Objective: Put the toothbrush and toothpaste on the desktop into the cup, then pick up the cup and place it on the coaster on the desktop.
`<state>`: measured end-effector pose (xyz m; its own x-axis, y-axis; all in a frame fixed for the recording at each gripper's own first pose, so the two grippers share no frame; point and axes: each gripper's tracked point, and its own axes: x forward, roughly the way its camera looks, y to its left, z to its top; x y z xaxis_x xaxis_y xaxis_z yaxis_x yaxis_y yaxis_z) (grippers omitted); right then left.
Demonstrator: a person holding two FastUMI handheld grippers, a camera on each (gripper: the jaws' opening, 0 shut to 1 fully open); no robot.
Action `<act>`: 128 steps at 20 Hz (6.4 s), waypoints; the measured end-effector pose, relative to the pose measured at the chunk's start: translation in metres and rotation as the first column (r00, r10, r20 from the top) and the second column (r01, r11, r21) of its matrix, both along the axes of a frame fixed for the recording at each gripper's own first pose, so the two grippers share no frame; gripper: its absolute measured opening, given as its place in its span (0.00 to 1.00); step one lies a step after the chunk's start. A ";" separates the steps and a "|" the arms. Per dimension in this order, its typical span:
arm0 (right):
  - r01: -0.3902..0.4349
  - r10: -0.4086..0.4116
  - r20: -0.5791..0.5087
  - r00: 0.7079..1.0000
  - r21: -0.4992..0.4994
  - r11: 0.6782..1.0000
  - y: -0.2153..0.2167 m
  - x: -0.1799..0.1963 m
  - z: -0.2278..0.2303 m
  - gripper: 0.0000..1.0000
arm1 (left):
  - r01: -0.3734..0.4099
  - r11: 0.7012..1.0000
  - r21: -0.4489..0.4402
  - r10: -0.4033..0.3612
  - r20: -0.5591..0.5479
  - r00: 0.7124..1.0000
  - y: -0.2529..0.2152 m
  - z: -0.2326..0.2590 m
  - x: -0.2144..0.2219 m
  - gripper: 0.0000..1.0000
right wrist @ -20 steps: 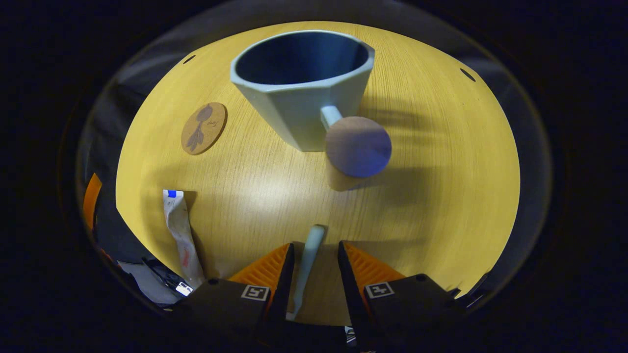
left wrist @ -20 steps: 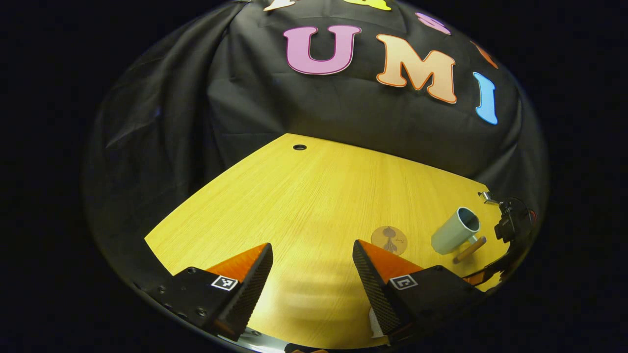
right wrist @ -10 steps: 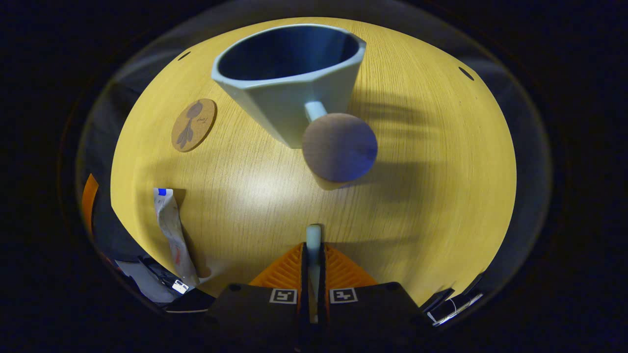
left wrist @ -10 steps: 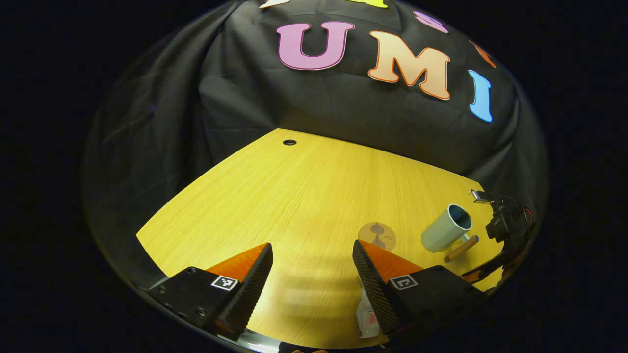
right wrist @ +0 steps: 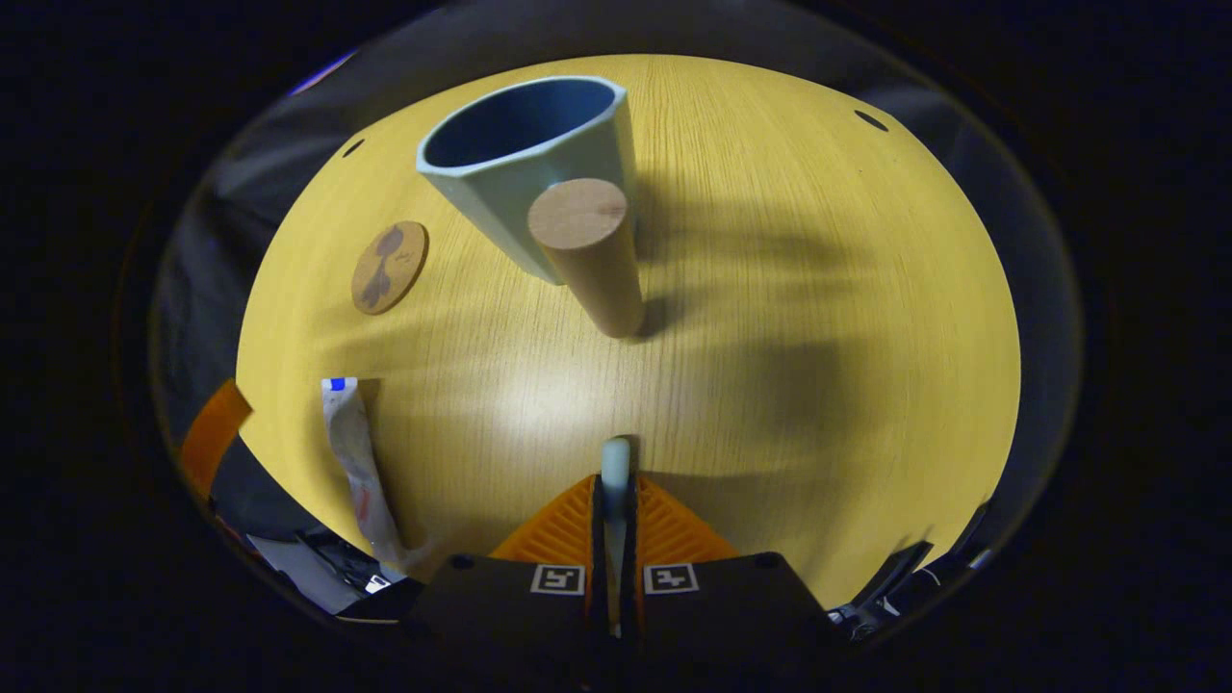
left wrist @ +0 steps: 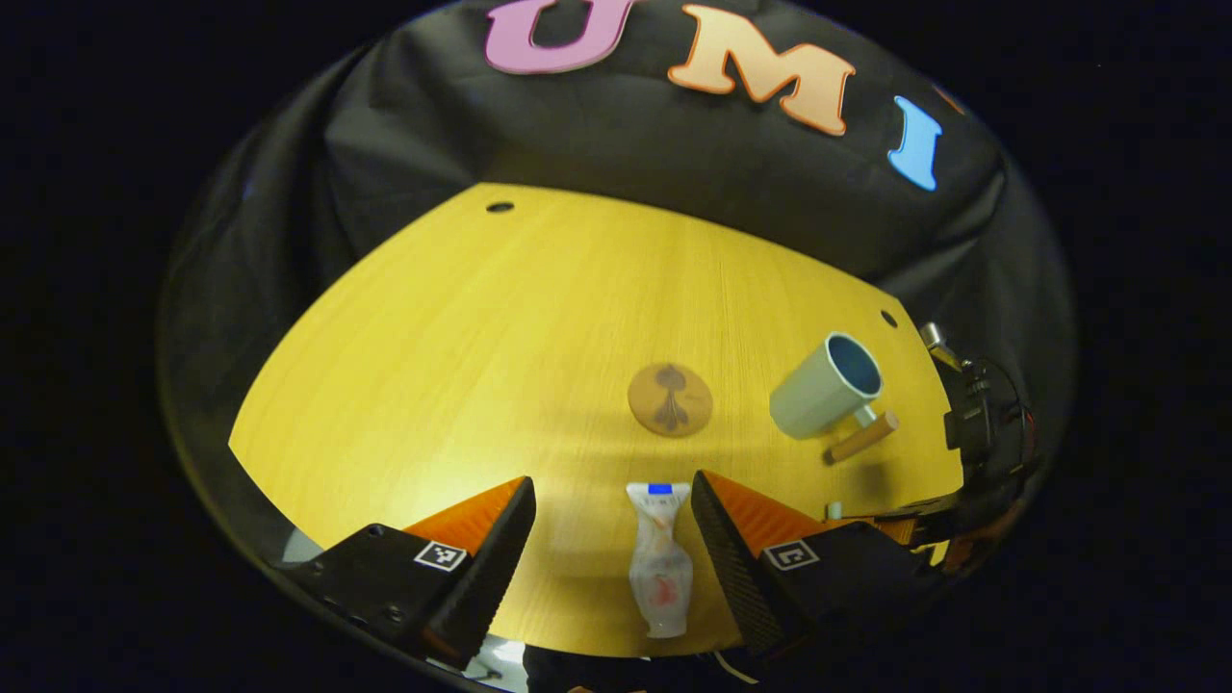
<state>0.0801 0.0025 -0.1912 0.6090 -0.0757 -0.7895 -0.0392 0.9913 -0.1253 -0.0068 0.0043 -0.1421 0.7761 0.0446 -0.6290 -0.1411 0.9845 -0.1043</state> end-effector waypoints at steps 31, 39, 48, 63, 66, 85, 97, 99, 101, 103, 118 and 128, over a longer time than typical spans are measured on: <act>0.110 -0.141 0.231 0.963 0.140 0.984 -0.067 -0.019 0.084 0.08 | 0.103 0.991 0.084 -0.052 -0.468 0.882 -0.021 -0.075 0.017 0.14; 0.112 -0.162 0.423 0.891 0.142 0.984 -0.093 0.008 0.156 0.08 | 0.102 0.986 -0.135 -0.136 -0.273 0.952 -0.033 -0.036 0.033 0.07; -0.109 0.001 0.654 0.756 0.125 0.986 -0.027 0.053 0.269 0.07 | 0.157 0.978 -0.138 -0.159 0.002 0.987 -0.050 0.057 0.036 0.07; -0.445 0.156 0.951 0.266 -0.023 0.895 0.072 0.088 0.314 0.08 | 0.212 0.977 -0.025 -0.148 0.637 0.757 -0.051 0.206 0.110 0.06; -0.419 0.144 0.962 0.233 -0.034 0.907 0.070 0.093 0.296 0.07 | 0.243 0.969 0.044 -0.199 0.722 0.663 -0.052 0.218 0.122 0.06; -0.049 -0.098 0.974 0.204 0.111 0.993 -0.076 0.013 0.260 0.98 | 0.541 0.829 0.141 -0.456 0.731 0.508 -0.171 0.177 0.156 0.06; 0.119 -0.148 0.969 0.200 0.126 0.985 -0.122 -0.039 0.201 0.98 | 0.576 0.782 0.240 -0.551 0.699 0.457 -0.183 0.120 0.153 0.31; 0.120 -0.136 0.971 0.196 0.114 0.986 -0.118 -0.045 0.204 0.98 | 0.571 0.781 0.255 -0.549 0.715 0.432 -0.182 0.127 0.145 0.60; 0.110 -0.133 0.970 0.204 0.112 0.988 -0.113 -0.047 0.206 0.99 | 0.536 0.800 0.270 -0.522 0.754 0.399 -0.175 0.153 0.135 0.86; 0.091 -0.123 0.966 0.226 0.105 0.990 -0.103 -0.049 0.211 0.98 | 0.506 0.818 0.275 -0.501 0.773 0.389 -0.167 0.174 0.131 0.93; -0.369 0.340 0.752 0.566 -0.138 0.919 0.046 0.010 0.218 0.99 | 0.015 0.965 0.262 -0.233 0.826 0.513 0.047 0.275 0.088 0.94; -0.466 0.502 0.343 0.794 -0.187 0.865 0.047 0.077 0.133 0.99 | -0.307 0.928 0.212 0.015 0.802 0.598 0.143 0.237 0.037 0.94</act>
